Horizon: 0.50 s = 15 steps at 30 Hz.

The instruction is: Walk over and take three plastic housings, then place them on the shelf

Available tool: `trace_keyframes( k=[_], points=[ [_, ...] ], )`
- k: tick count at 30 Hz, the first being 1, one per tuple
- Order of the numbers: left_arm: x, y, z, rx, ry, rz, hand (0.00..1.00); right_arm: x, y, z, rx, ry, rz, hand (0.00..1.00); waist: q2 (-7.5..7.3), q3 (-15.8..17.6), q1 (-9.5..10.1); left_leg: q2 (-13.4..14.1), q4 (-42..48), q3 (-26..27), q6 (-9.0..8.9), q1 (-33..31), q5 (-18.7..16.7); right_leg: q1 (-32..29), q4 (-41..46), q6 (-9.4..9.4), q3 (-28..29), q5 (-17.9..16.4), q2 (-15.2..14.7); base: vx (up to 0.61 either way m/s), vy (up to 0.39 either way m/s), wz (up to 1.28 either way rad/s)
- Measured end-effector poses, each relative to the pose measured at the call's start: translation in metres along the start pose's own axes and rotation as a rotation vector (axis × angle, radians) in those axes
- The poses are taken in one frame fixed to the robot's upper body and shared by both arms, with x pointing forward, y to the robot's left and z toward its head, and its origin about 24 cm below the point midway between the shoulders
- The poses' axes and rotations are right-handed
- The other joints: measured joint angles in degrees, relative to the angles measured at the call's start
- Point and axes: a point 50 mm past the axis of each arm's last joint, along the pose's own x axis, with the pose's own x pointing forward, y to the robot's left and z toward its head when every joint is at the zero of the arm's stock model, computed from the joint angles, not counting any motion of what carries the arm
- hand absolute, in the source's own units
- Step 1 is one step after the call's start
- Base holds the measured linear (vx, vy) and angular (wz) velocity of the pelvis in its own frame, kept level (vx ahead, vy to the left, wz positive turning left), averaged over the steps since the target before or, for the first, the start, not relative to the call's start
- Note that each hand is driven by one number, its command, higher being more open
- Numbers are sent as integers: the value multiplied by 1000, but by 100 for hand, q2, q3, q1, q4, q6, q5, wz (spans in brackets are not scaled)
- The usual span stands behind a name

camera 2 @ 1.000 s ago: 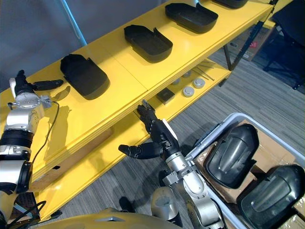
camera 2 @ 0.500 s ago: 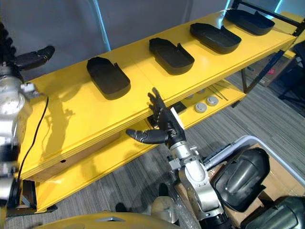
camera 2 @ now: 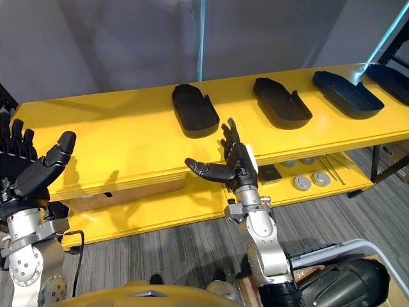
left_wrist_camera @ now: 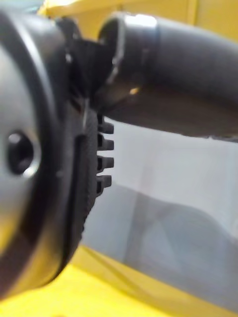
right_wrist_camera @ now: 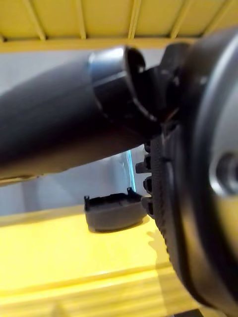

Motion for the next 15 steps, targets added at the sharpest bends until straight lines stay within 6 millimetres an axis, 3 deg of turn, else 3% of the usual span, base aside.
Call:
trace_keyframes(
  k=[4,15],
  points=[
    [-1,-4,4,2,-39,-26,100,-1,2,-14,6,80,-33,100,-22,13,46,-27,-54,-123,17,-5,46,34,1,11,-124,16,-27,16,13,16],
    [-4,-15,0,-42,-13,-68,100,24,5,-14,23,68,-66,100,-284,178,42,-51,-65,-193,21,-18,50,64,3,9,-225,-7,-75,-1,7,3]
  ],
)
